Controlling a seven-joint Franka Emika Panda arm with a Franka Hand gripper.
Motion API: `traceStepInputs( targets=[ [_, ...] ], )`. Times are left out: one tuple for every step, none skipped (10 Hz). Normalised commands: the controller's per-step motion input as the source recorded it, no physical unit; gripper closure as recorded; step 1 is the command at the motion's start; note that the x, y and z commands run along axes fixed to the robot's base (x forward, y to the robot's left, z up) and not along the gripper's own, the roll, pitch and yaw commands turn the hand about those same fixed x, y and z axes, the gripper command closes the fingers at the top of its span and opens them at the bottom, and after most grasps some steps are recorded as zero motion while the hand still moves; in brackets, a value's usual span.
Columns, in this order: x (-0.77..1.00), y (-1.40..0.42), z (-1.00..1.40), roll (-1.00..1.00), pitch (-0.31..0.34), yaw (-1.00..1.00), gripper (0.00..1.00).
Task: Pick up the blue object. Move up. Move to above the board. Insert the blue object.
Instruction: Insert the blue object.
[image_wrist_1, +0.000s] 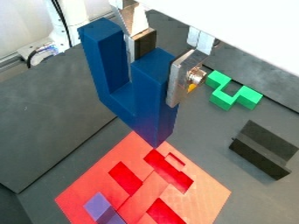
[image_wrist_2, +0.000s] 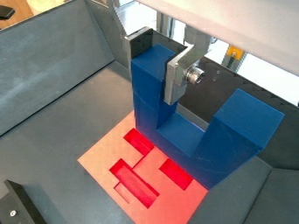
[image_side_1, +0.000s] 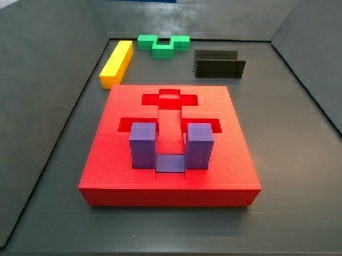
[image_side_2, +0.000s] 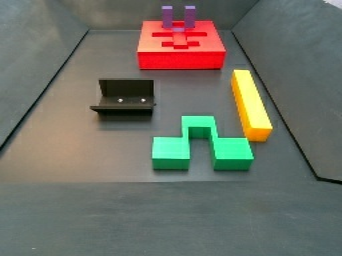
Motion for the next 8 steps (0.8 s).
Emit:
traceStepInputs(
  targets=[
    [0.4,0.04,-0.25,-0.04,-0.019,0.0,1.0],
    [0.56,0.16,-0.42,-0.02,-0.001,0.0,1.0],
    [0.65,0.31,-0.48,0.0,0.0,0.05,1.0],
    [0.68,0.43,-0.33,0.0,0.03,0.12,1.0],
    [0.63,0.51,-0.16,0.0,0.091,0.07,1.0],
    [0.56,0.58,-0.09,0.0,0.123,0.0,1.0],
    [0.57,0.45,-0.19,0.0,0.096,0.0,1.0],
    [0.48,0.24,-0.29,0.0,0.026,0.0,1.0]
  ],
)
